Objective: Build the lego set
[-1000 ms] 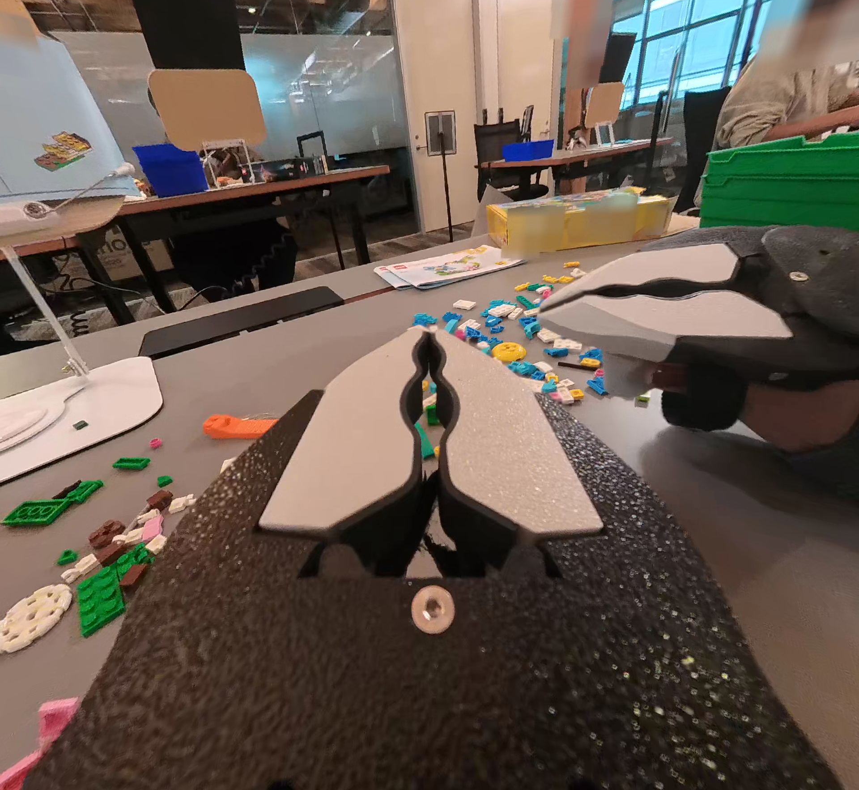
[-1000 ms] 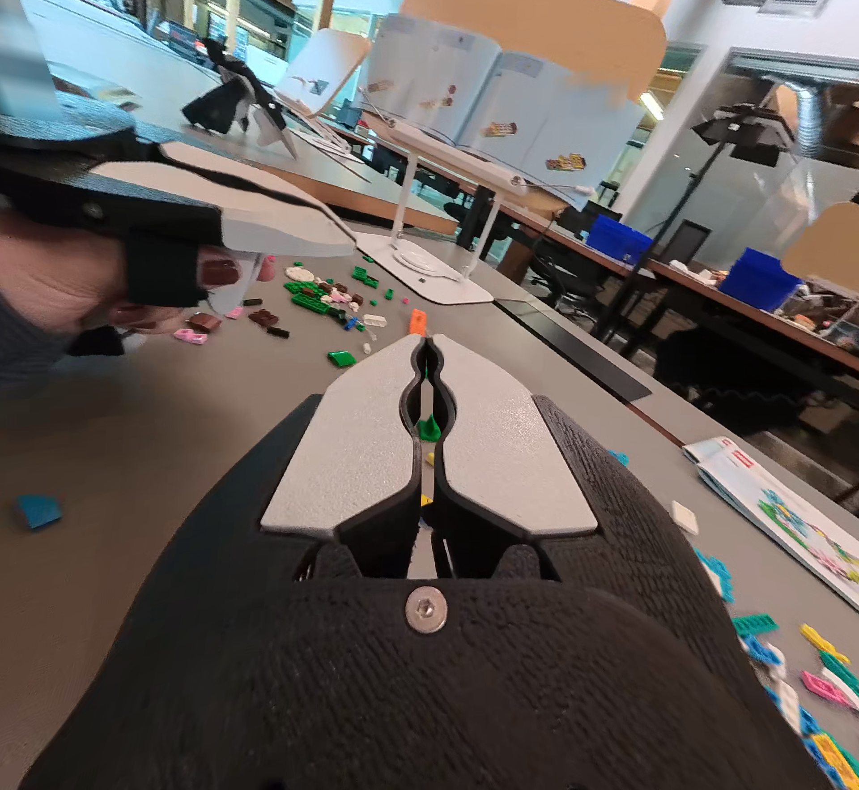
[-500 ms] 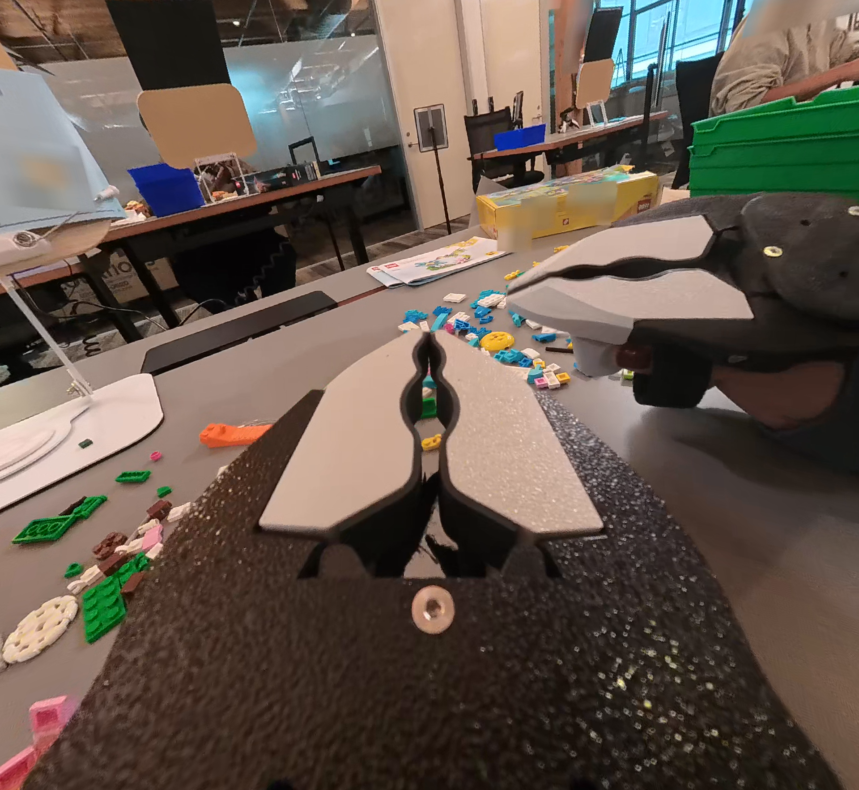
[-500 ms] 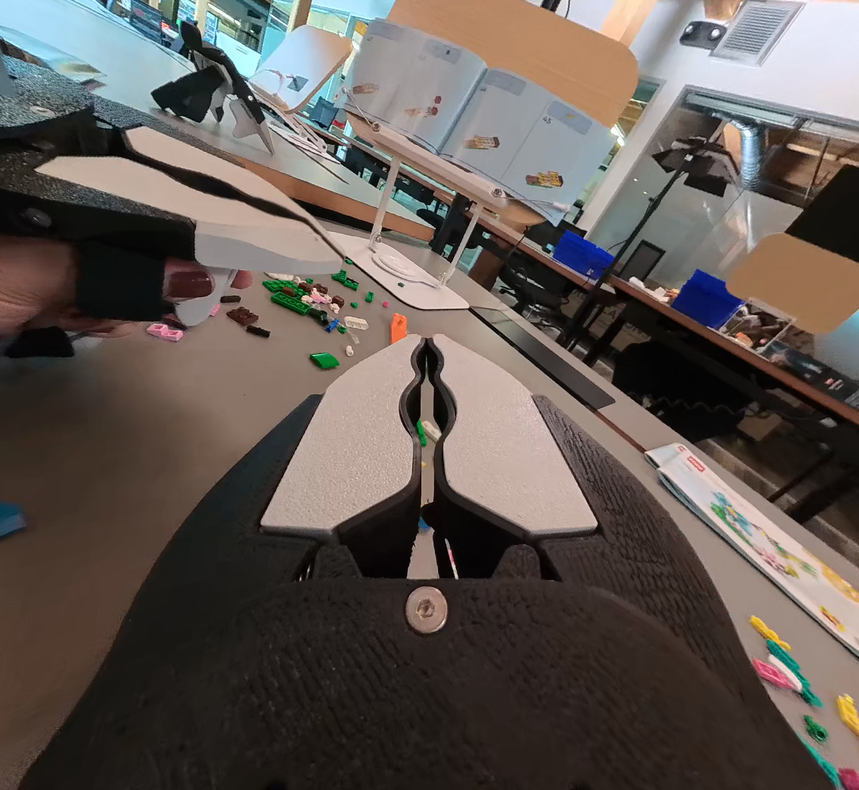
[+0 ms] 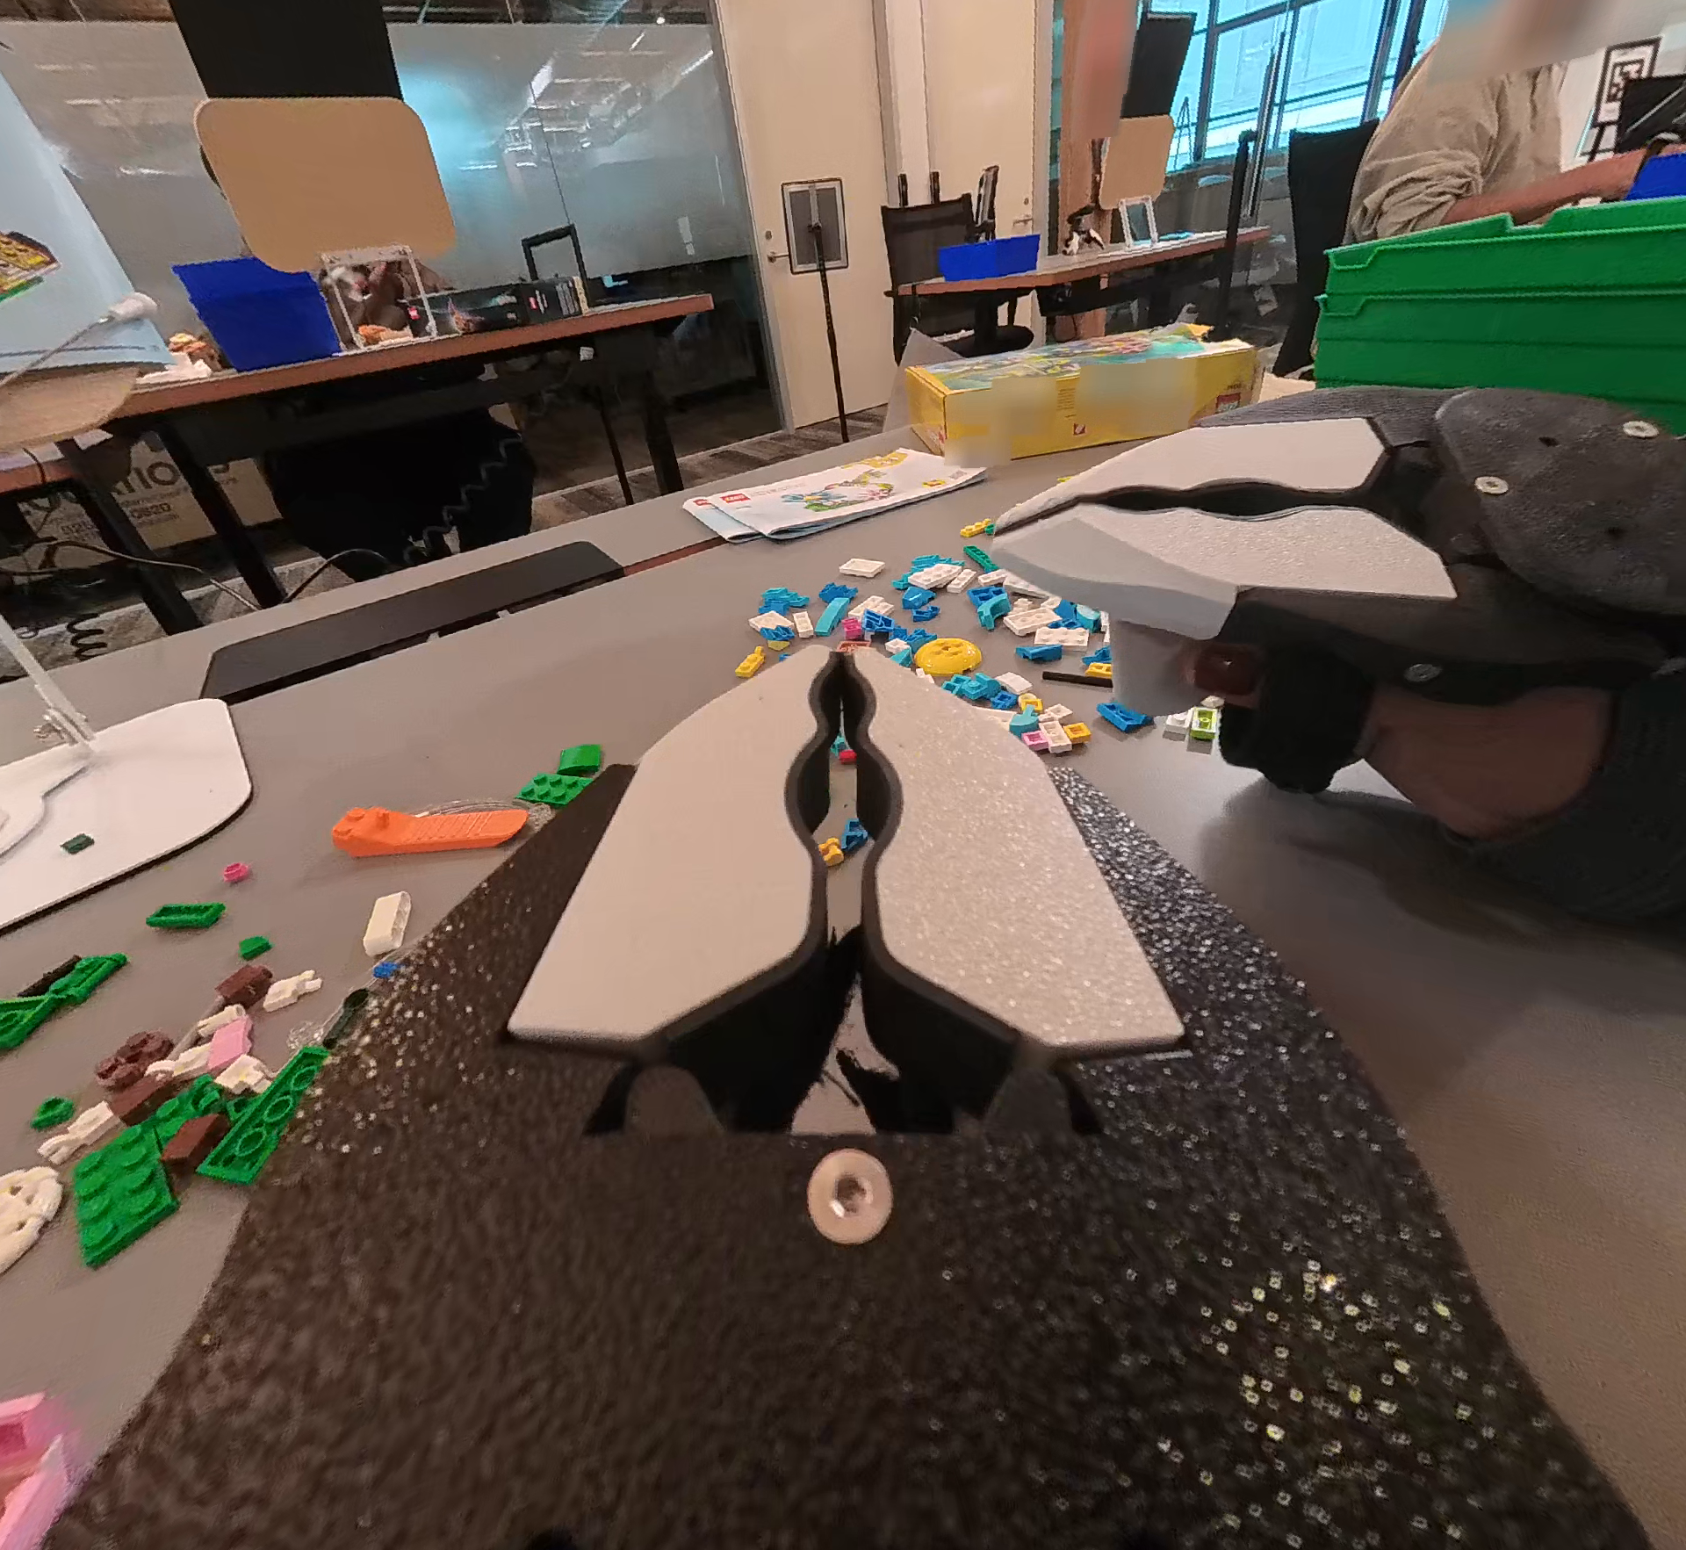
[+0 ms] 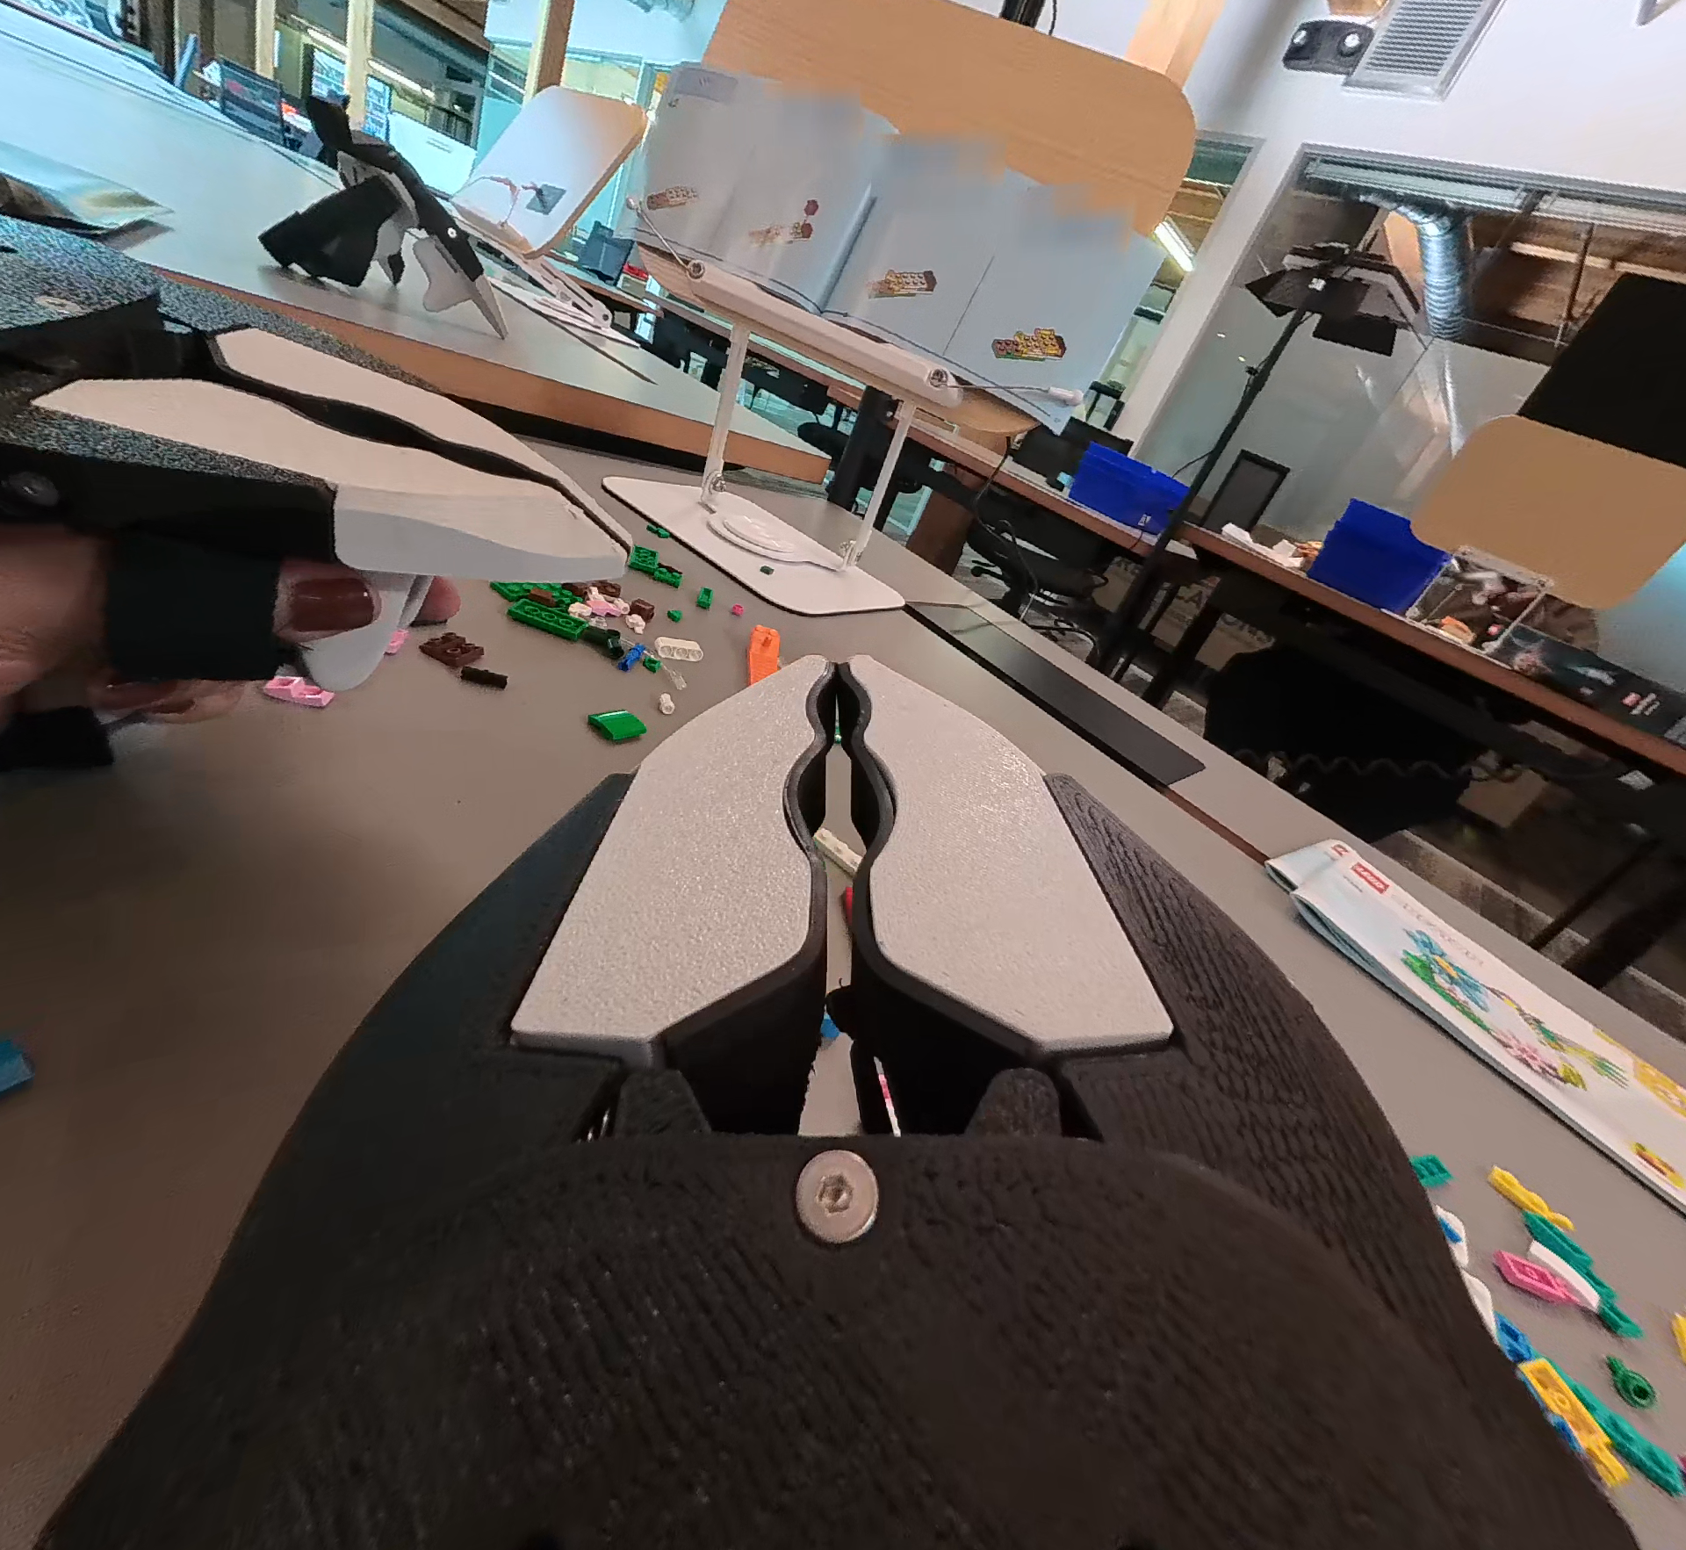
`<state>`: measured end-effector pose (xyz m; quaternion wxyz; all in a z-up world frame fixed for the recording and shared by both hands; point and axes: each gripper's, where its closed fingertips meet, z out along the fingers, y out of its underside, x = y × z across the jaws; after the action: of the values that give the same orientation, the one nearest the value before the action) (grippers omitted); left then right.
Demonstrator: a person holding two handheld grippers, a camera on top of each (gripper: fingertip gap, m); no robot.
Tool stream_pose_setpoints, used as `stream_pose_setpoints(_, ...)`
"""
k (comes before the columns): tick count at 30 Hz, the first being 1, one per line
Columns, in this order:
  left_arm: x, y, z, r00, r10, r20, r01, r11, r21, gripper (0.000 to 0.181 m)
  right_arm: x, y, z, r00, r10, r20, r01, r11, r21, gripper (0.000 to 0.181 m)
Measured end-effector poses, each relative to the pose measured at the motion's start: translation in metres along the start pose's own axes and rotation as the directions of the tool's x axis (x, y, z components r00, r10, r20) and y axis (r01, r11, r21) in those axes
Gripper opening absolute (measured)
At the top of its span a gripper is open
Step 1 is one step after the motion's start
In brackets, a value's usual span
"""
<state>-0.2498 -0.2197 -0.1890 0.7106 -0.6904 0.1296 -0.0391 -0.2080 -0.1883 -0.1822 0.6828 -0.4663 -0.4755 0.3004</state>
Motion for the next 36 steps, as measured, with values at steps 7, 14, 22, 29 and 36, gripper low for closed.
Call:
stream_pose_setpoints(7, 0.003, 0.001, 0.001, 1.0, -0.005, -0.017, 0.004, 1.0, -0.009, 0.0, 0.002, 0.0, 0.0, 1.0, 0.01, -0.005, -0.01, 1.0, 0.001, 0.0)
stream_pose_setpoints(14, 0.006, 0.003, 0.002, 1.0, 0.001, -0.031, -0.002, 1.0, -0.018, 0.0, 0.003, 0.001, 0.0, 1.0, 0.013, -0.01, -0.013, 1.0, -0.001, 0.0)
stream_pose_setpoints(22, 0.009, 0.003, 0.003, 0.999, 0.02, -0.042, -0.021, 0.999, -0.024, 0.0, 0.004, 0.0, 0.0, 1.0, 0.017, -0.015, -0.017, 1.0, 0.001, 0.0)
stream_pose_setpoints(29, 0.023, 0.017, 0.008, 0.97, 0.244, -0.003, -0.242, 0.958, -0.153, 0.0, 0.01, 0.0, -0.002, 0.998, 0.036, -0.045, -0.035, 0.999, 0.007, 0.0)
stream_pose_setpoints(36, 0.004, -0.013, -0.007, 0.966, 0.22, 0.137, -0.224, 0.975, 0.01, 0.0, 0.021, 0.001, -0.004, 0.994, 0.056, -0.09, -0.055, 0.998, 0.01, 0.0)
